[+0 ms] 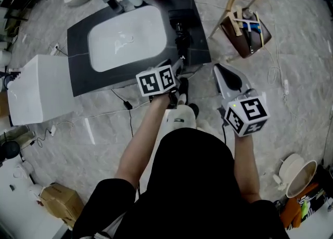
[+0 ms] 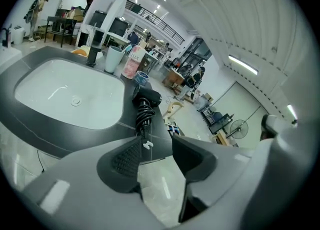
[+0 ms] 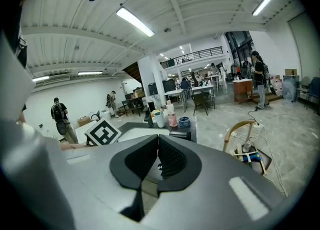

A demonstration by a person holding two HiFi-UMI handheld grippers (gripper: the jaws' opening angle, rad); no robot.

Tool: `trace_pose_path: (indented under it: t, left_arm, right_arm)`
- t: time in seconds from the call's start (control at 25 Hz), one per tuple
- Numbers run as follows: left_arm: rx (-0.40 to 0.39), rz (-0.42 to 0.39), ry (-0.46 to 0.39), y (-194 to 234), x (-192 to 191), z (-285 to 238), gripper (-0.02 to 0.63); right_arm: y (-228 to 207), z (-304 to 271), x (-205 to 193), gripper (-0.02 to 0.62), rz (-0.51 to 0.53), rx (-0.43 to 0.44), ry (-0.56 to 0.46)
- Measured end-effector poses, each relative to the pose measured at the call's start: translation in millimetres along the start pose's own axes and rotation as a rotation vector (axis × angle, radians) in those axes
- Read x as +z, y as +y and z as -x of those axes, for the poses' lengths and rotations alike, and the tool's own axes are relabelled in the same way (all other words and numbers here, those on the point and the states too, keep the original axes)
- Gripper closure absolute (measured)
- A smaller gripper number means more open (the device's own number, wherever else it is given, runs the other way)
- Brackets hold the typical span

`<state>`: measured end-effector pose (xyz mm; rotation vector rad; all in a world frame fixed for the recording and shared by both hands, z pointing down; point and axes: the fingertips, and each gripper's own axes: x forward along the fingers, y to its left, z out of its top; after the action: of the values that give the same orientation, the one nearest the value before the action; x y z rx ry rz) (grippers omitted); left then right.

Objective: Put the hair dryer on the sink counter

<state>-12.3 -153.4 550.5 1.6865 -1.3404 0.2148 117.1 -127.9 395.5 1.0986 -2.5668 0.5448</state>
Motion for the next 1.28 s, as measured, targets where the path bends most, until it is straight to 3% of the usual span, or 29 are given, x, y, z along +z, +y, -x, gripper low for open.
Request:
trace_pose_path:
  t: [0.36, 0.8, 1.04, 1.28]
  left_arm:
    - [0.002, -0.078, -0.085, -32.9, -25.5, 59.4, 0.504]
    - [-0.028, -0.176, -0.240, -74.9, -10.9, 132.5, 0.604]
    - [-0.086, -0.202, -0.310, -101.4, -1.0, 165.8, 0.607]
    - [-0.090, -0.334, -0.389, -122.0, 7.8, 189.1, 0.607]
  right_arm:
    - [17.1, 42.7, 1.9, 0.584, 0.046, 0.020, -0.071]
    - [40.5, 71.7, 18.2, 0.584, 0.100, 0.078, -0.138]
    - [53.2, 82.8, 27.7, 0.586, 0.131, 0.106, -0.169]
    - [58.4, 86.5, 30.8, 0.586, 0.157, 0.119, -0.191]
